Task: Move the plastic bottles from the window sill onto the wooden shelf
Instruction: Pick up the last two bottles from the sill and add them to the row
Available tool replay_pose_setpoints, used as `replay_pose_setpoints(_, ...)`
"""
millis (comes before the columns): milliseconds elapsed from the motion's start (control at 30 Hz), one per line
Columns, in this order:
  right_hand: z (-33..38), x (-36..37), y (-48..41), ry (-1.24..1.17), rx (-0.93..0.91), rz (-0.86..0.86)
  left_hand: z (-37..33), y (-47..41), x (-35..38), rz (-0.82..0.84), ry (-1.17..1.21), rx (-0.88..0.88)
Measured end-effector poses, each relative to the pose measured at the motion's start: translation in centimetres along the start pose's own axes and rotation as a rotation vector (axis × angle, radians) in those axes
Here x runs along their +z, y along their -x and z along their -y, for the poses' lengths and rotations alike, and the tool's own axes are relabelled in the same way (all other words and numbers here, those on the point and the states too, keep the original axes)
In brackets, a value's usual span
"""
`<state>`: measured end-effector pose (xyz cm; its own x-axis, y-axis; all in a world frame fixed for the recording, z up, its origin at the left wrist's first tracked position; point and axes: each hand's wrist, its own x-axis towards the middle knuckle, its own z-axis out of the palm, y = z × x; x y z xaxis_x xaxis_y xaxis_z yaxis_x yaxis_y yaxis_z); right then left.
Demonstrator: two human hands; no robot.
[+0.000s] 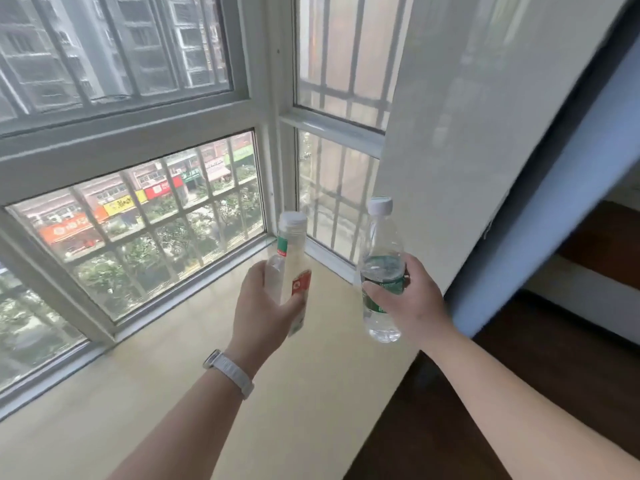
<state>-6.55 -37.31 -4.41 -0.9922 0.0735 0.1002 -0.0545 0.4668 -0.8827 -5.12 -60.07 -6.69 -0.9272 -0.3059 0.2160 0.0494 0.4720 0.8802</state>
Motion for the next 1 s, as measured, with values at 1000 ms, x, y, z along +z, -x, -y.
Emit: replay_pose_setpoints(1000, -22.7, -37.3, -0.5, -0.023, 0.272, -0.551, -21.8, 5.7, 43.0, 0.646, 0.071, 0.23)
